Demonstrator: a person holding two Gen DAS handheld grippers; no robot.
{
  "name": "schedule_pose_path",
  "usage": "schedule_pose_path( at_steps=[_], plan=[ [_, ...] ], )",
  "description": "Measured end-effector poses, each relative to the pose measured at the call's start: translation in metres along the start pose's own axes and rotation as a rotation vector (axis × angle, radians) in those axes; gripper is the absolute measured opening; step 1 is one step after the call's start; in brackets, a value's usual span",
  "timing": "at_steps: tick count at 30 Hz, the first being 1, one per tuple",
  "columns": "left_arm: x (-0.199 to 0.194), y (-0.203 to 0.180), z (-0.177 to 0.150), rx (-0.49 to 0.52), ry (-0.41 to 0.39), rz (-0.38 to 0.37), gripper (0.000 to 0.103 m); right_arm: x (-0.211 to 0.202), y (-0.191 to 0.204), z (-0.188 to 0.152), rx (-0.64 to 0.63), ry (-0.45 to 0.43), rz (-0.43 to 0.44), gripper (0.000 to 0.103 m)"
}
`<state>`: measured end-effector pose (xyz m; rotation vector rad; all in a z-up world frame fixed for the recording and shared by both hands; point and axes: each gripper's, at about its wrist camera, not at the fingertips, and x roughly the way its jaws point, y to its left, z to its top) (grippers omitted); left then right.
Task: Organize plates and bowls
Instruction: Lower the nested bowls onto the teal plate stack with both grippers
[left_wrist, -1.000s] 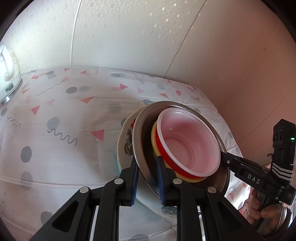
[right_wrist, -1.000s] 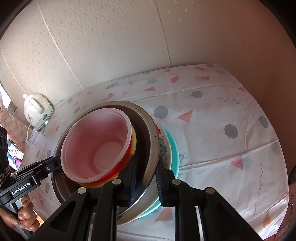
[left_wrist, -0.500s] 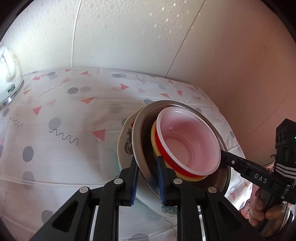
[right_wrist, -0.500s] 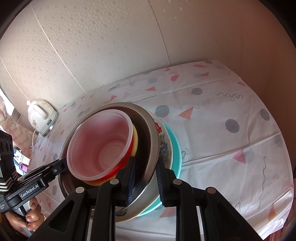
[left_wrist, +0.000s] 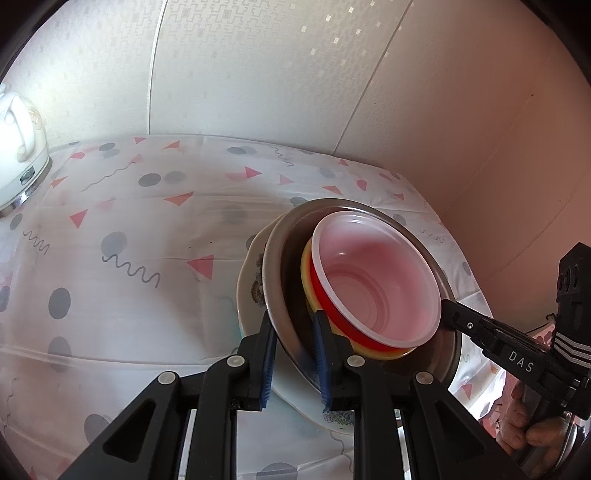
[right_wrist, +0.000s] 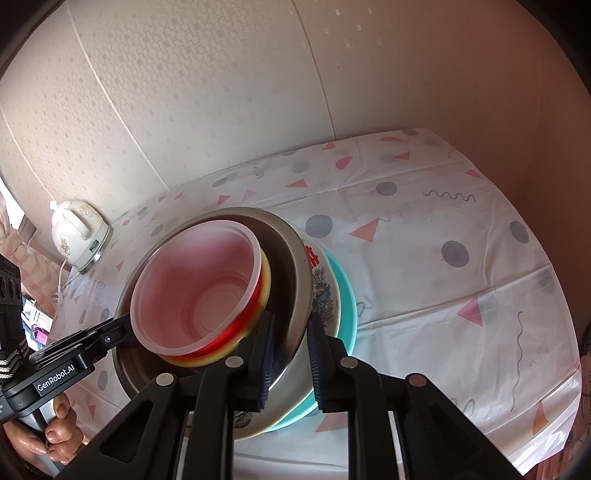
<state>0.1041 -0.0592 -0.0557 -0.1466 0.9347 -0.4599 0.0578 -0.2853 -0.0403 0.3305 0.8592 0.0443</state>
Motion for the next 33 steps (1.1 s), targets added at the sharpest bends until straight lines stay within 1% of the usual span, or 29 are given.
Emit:
schedule_pose_path(
  at_steps=[12, 15, 16, 17, 26, 30, 33],
  plan=[
    [-0.004, 0.0, -0.001, -0.003, -0.008, 0.021, 0.021, 0.004, 0.001, 0.001, -0.004, 0.006, -0.01, 0.017],
    [-0.006, 0.001, 0.0, -0.001, -0.017, 0.025, 0.021, 0.002, -0.005, 0.001, 0.041, 0.019, 0.03, 0.022],
    [-0.007, 0.001, 0.0, -0.001, -0.019, 0.026, 0.021, 0.001, -0.007, 0.001, 0.053, 0.015, 0.038, 0.027],
    [-0.007, 0.002, 0.001, -0.001, -0.021, 0.025, 0.021, -0.001, -0.008, 0.001, 0.061, 0.008, 0.038, 0.029],
    [-0.019, 0.012, 0.0, -0.026, -0.036, -0.005, 0.022, -0.017, -0.011, 0.002, 0.063, -0.028, 0.046, 0.029],
    [-0.028, 0.013, -0.003, -0.018, -0.054, -0.002, 0.022, -0.024, -0.007, -0.003, 0.031, -0.028, 0.047, 0.029],
    [-0.029, 0.013, -0.004, -0.011, -0.06, -0.005, 0.022, -0.021, -0.008, -0.006, 0.036, -0.016, 0.048, 0.028]
  ],
)
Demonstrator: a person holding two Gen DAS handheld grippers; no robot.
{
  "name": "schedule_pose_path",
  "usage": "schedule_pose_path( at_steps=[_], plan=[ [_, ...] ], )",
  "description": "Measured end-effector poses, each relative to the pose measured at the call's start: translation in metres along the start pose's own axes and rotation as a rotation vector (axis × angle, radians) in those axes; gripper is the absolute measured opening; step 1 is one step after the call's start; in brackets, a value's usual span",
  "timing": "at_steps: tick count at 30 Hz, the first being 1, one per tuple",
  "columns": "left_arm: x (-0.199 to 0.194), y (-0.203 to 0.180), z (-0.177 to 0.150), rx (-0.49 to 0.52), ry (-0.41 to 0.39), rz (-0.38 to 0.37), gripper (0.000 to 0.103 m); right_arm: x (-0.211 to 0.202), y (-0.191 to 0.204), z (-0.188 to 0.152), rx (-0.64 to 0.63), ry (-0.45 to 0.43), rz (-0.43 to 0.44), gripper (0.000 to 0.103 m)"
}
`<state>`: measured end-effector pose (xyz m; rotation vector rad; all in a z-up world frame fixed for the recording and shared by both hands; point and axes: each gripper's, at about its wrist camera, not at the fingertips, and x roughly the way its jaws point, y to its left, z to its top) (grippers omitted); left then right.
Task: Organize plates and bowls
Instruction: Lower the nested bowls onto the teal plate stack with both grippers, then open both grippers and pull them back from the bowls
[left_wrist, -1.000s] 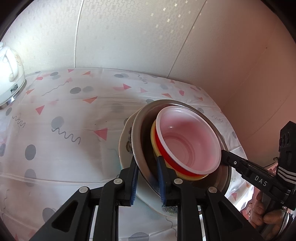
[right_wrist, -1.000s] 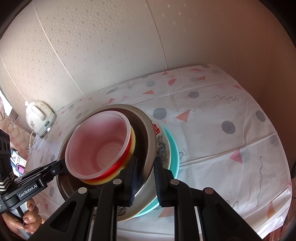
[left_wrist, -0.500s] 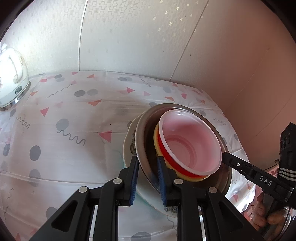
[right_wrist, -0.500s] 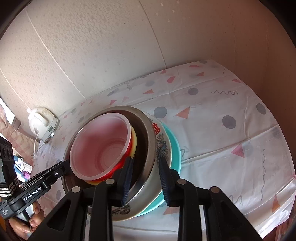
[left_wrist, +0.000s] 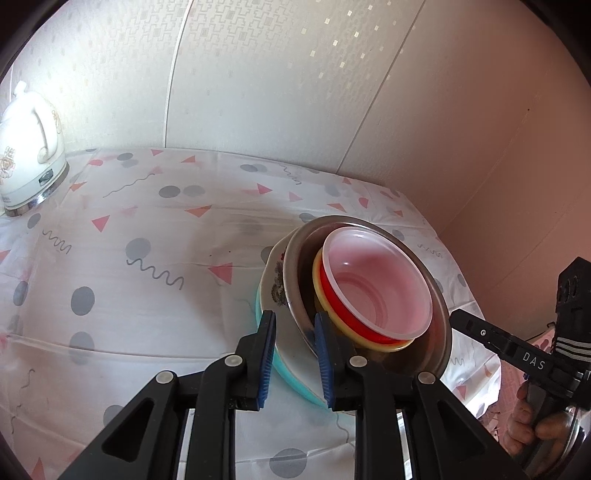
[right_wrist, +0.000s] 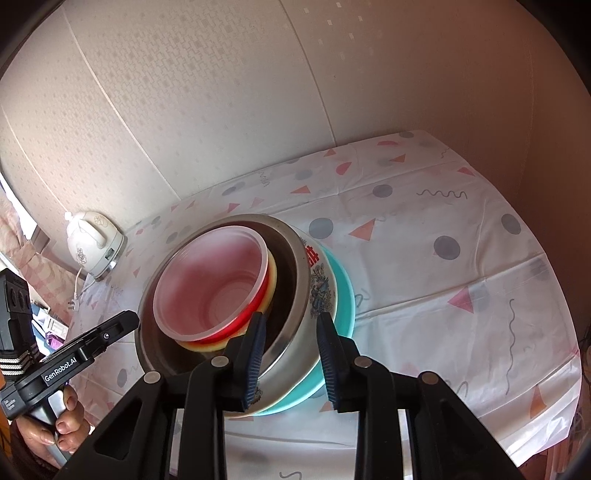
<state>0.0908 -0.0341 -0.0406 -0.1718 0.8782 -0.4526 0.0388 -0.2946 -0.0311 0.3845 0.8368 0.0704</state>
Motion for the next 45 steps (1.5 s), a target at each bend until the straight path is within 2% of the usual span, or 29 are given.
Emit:
schedule_pose_path(
  at_steps=[2, 3, 5, 14, 17, 22, 33, 38, 45],
  plan=[
    [0.003, -0.002, 0.0, 0.008, 0.002, 0.007, 0.022, 0.004, -0.001, 0.0, 0.004, 0.009, -0.007, 0.019],
    [0.003, -0.004, 0.0, 0.013, 0.004, 0.009, 0.022, 0.005, 0.0, -0.001, 0.0, 0.003, -0.014, 0.019],
    [0.005, -0.007, -0.001, 0.025, 0.008, 0.012, 0.022, 0.003, 0.004, -0.001, -0.023, -0.012, -0.039, 0.011],
    [0.007, -0.013, -0.005, 0.044, 0.007, 0.026, 0.022, 0.003, 0.008, 0.001, -0.04, -0.006, -0.057, 0.011],
    [0.005, -0.013, -0.004, 0.041, 0.003, 0.034, 0.023, 0.004, 0.007, 0.0, -0.035, -0.003, -0.062, 0.018],
    [-0.002, -0.014, -0.006, 0.049, -0.009, 0.058, 0.026, 0.005, 0.008, -0.001, -0.035, -0.004, -0.069, 0.021],
    [-0.015, -0.016, -0.011, 0.068, -0.052, 0.174, 0.033, -0.001, 0.017, -0.005, -0.061, -0.055, -0.15, 0.029],
    [-0.023, -0.014, -0.015, 0.068, -0.086, 0.248, 0.046, -0.007, 0.029, -0.006, -0.085, -0.102, -0.196, 0.032],
    [-0.031, -0.013, -0.018, 0.068, -0.115, 0.295, 0.053, -0.005, 0.047, -0.012, -0.148, -0.125, -0.223, 0.034]
  ],
)
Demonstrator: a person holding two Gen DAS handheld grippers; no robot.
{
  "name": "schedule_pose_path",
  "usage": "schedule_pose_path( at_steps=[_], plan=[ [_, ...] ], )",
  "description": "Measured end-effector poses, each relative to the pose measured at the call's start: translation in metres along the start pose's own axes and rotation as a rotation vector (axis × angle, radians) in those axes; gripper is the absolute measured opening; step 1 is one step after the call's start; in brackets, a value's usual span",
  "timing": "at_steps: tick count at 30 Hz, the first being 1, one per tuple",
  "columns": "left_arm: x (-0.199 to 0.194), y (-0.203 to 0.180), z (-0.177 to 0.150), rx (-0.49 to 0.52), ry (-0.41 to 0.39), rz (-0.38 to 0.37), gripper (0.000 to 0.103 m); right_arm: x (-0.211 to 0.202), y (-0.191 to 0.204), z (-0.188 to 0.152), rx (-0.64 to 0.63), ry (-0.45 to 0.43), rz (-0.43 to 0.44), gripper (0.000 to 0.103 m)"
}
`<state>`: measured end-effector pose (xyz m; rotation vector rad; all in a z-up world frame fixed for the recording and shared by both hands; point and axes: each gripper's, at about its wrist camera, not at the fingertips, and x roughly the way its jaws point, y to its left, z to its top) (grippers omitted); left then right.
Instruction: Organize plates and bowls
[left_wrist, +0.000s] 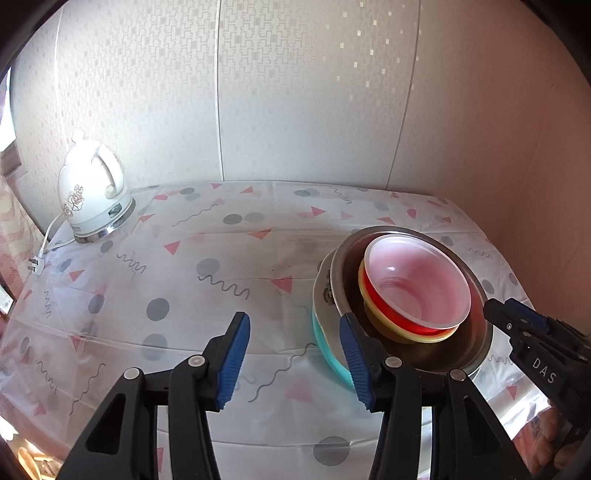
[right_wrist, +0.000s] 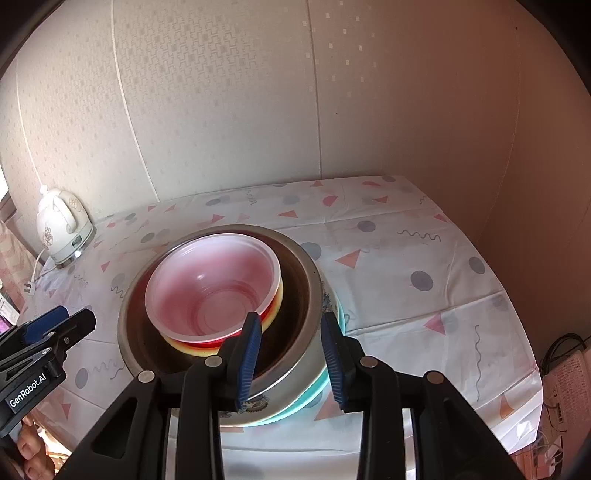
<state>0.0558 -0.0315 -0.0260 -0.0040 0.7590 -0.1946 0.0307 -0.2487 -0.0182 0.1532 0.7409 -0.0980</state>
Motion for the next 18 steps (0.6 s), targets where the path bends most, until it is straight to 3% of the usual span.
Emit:
schedule_pose_path(
  at_steps=[18],
  plan=[
    [-0.014, -0.014, -0.004, 0.063, -0.047, 0.01, 0.063, -0.008, 0.003, -0.002, -0.005, -0.027, -0.025, 0.035]
  ],
)
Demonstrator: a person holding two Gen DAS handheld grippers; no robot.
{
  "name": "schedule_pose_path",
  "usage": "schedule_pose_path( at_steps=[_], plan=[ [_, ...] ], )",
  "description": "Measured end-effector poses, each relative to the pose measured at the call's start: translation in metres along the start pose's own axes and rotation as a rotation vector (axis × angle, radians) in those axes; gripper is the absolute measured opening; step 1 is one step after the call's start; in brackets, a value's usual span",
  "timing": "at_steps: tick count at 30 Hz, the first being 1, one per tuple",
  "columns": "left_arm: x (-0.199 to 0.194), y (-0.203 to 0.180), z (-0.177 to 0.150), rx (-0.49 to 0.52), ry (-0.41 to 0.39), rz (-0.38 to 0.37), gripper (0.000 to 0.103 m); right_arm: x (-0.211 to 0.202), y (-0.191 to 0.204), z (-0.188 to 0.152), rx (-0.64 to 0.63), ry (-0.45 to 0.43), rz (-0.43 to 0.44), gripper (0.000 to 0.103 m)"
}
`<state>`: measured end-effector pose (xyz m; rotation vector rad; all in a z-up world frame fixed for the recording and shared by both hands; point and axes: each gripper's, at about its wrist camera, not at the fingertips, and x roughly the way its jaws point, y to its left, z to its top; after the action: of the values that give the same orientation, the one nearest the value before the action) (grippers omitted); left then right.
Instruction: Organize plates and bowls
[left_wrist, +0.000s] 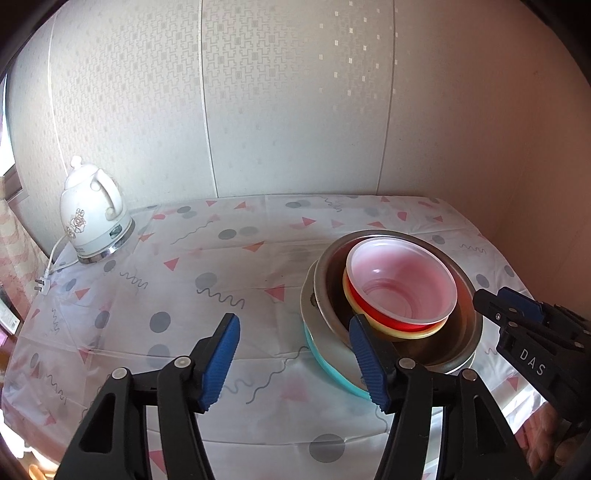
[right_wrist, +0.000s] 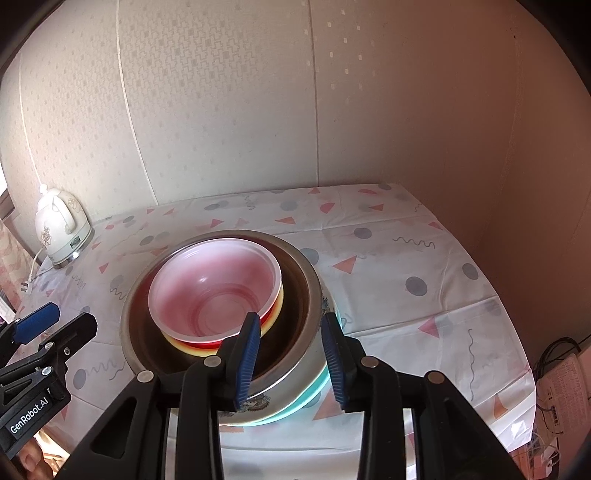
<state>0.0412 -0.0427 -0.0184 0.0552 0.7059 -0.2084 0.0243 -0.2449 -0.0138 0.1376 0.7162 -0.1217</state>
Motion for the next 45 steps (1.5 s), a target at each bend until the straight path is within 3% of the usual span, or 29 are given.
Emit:
schedule_pose_path(
  at_steps=[22, 45],
  plan=[
    [-0.0021, -0.0074, 0.0, 0.024, -0.004, 0.004, 0.074, -0.0012, -0.0013, 0.0012, 0.008, -0.003, 0.001, 0.035],
    [-0.0049, -0.0088, 0.0006, 0.032, -0.014, 0.01, 0.076, 0.0, -0.0011, 0.0016, 0.007, 0.001, 0.002, 0.035]
  ],
)
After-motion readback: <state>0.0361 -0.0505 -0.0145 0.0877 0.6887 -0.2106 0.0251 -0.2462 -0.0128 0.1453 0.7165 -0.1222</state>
